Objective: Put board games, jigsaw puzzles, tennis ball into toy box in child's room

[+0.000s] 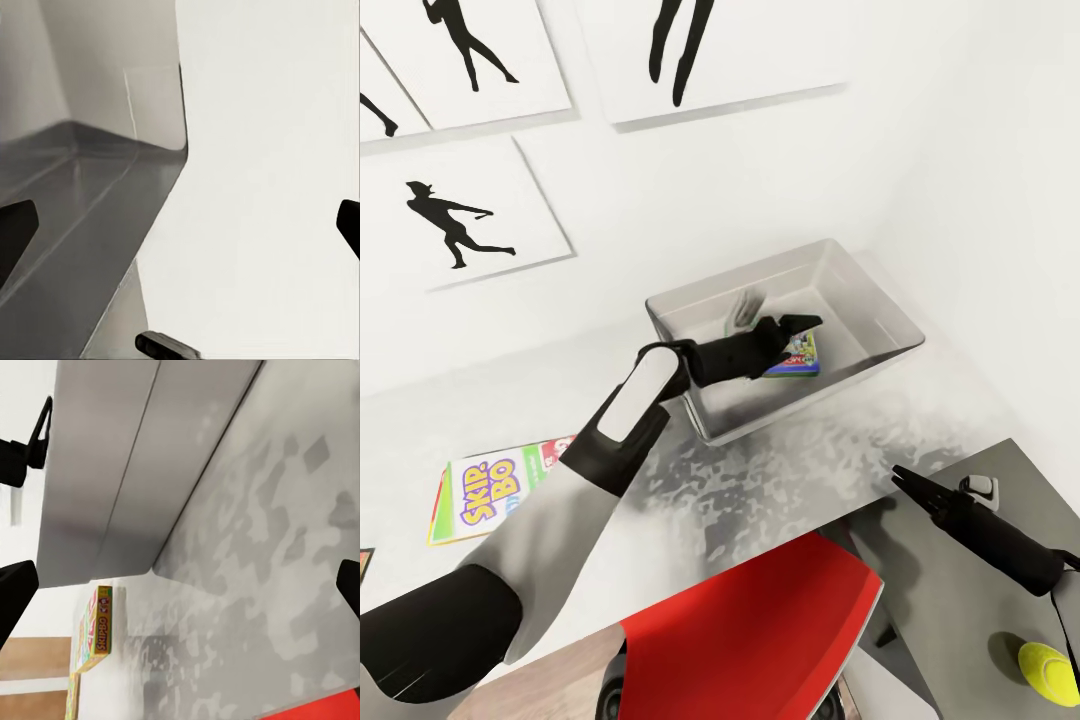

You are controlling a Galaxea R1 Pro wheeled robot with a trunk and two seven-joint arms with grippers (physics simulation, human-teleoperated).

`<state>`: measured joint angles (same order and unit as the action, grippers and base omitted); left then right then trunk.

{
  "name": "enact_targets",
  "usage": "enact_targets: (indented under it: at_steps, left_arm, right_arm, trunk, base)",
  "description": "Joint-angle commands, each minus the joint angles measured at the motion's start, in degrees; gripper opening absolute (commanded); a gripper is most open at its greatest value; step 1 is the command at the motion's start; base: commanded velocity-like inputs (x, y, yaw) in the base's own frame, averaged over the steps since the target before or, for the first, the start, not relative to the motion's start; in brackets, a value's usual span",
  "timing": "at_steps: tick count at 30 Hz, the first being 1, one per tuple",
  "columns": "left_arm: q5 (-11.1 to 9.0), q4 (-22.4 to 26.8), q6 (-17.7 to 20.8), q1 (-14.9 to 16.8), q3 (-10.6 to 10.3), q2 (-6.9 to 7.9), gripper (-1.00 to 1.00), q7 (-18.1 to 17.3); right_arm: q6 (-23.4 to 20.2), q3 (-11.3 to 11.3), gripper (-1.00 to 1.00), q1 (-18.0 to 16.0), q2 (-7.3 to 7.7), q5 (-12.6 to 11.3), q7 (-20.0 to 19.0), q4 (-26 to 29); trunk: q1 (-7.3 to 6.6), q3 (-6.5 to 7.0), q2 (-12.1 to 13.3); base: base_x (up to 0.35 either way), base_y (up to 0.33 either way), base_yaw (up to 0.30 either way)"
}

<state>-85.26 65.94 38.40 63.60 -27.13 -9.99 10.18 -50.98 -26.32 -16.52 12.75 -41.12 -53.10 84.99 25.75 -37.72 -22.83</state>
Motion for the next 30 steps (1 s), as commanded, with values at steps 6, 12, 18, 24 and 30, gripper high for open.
enact_targets:
  at_steps: [6, 12, 18, 24, 30]
  left_arm:
    - [-0.8, 3.6, 3.3, 0.0, 0.5, -0.01, 1.0, 6.0]
    - [-0.8, 6.2, 5.0, 0.0, 0.8, -0.01, 1.0, 11.1]
    - [-0.7, 9.2, 6.5, 0.0, 2.0, -0.01, 1.0, 16.3]
    - [-0.7, 9.9, 7.9, 0.0, 5.4, -0.01, 1.0, 22.0]
    - [-0.6, 10.0, 9.5, 0.0, 8.0, -0.01, 1.0, 27.5]
  right_arm:
    - [-0.3, 0.0, 1.0, 0.0, 0.01, 0.0, -0.1, 0.0]
    - [-0.2, 0.0, 1.0, 0.0, 0.05, 0.0, -0.1, 0.0]
    - [-0.2, 0.0, 1.0, 0.0, 0.07, 0.0, -0.1, 0.0]
    - [-0.2, 0.0, 1.0, 0.0, 0.07, 0.0, -0.1, 0.0]
    - [-0.2, 0.0, 1.0, 0.0, 0.05, 0.0, -0.1, 0.0]
  trunk:
    - [0.03, -0.07, -0.1]
    - [0.03, -0.07, -0.1]
    - [0.03, -0.07, -0.1]
    - [0.03, -0.07, -0.1]
    - [0.03, -0.07, -0.1]
  base:
    - [0.0, 0.0, 0.0]
    - [0.0, 0.0, 0.0]
    - [0.0, 0.0, 0.0]
    - [0.0, 0.0, 0.0]
    - [0.0, 0.0, 0.0]
